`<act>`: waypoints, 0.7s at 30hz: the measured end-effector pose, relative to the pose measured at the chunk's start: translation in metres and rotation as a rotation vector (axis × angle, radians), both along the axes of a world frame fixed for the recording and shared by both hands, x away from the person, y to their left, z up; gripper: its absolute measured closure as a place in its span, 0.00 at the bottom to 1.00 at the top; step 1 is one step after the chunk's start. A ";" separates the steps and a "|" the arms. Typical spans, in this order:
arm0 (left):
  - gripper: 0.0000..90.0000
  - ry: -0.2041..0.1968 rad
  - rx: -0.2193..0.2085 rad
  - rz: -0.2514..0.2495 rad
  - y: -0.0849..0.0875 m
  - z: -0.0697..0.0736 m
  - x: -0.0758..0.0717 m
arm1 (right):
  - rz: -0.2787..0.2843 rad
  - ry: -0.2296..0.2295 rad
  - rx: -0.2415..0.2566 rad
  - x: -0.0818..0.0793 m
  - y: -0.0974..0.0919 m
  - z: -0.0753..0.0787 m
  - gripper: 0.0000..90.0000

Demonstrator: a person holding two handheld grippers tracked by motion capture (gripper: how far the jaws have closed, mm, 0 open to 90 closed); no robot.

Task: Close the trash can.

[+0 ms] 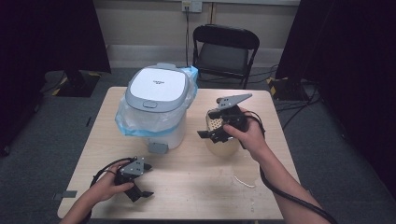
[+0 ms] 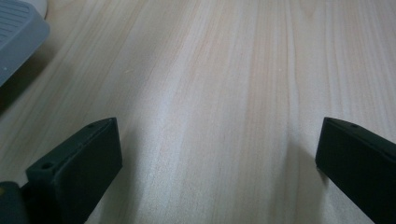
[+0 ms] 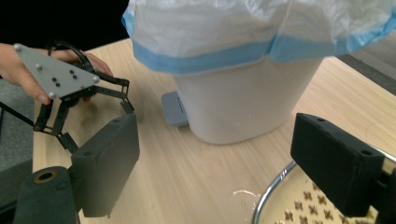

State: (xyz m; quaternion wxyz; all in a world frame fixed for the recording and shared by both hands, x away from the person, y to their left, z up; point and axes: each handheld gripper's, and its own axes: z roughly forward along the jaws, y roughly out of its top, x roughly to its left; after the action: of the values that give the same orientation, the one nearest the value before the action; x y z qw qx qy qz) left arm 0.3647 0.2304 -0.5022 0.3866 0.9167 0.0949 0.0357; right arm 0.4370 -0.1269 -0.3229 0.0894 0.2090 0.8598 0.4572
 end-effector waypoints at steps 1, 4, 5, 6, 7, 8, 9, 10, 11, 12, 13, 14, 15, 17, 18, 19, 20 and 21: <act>0.00 0.000 0.000 0.001 0.000 0.000 0.000 | 0.001 0.001 0.010 -0.003 -0.002 -0.002 0.17; 0.00 0.000 -0.001 0.002 0.000 0.000 0.000 | 0.002 -0.005 0.003 -0.007 -0.005 -0.008 0.17; 0.00 0.000 0.000 0.001 0.000 0.000 0.000 | 0.007 0.001 0.008 -0.009 -0.006 -0.011 0.17; 0.00 0.007 -0.002 0.002 0.000 0.000 0.000 | 0.006 0.000 0.008 -0.010 -0.007 -0.013 0.17; 0.00 0.008 -0.002 0.003 0.000 0.000 0.000 | -0.002 -0.003 0.004 -0.011 -0.008 -0.015 0.17; 0.00 0.008 -0.002 0.003 0.000 0.000 0.000 | 0.000 -0.004 0.003 -0.013 -0.009 -0.017 0.18; 0.00 0.008 -0.002 0.003 0.000 0.000 0.000 | 0.002 -0.001 0.004 -0.014 -0.010 -0.020 0.18; 0.00 0.008 -0.002 0.003 0.000 0.000 0.000 | 0.000 -0.001 0.002 -0.015 -0.010 -0.022 0.18; 0.00 0.008 -0.002 0.003 0.000 0.000 0.000 | -0.002 -0.002 -0.002 -0.016 -0.011 -0.024 0.18; 0.00 0.008 -0.002 0.003 0.000 0.000 0.000 | 0.001 -0.001 -0.006 -0.017 -0.011 -0.028 0.18; 0.00 0.008 -0.002 0.004 0.000 0.000 0.000 | -0.001 0.000 -0.006 -0.019 -0.012 -0.030 0.18; 0.00 0.008 0.002 0.003 0.000 0.000 0.000 | 0.002 0.005 -0.008 -0.020 -0.012 -0.033 0.18; 0.00 0.008 0.004 0.003 0.000 0.000 0.000 | 0.005 0.006 -0.012 -0.021 -0.012 -0.036 0.18; 0.00 0.008 0.005 0.003 0.000 0.000 0.000 | 0.012 0.007 -0.022 -0.023 -0.012 -0.040 0.18; 0.00 0.008 0.004 0.004 0.000 0.000 0.000 | 0.016 0.011 -0.023 -0.025 -0.012 -0.042 0.18; 0.00 0.008 0.004 0.003 0.000 0.000 0.000 | 0.020 0.012 -0.025 -0.026 -0.011 -0.044 0.18; 0.00 0.009 0.001 0.005 0.000 0.000 -0.001 | 0.020 0.010 -0.034 -0.027 -0.011 -0.046 0.18; 0.00 0.008 0.003 0.005 0.000 0.000 -0.001 | 0.022 0.005 -0.044 -0.029 -0.010 -0.048 0.18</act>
State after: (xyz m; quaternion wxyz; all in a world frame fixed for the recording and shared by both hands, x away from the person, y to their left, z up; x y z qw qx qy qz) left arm 0.3641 0.2304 -0.5022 0.3847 0.9171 0.0989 0.0334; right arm 0.4081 -0.1372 -0.3711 0.0870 0.1986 0.8720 0.4388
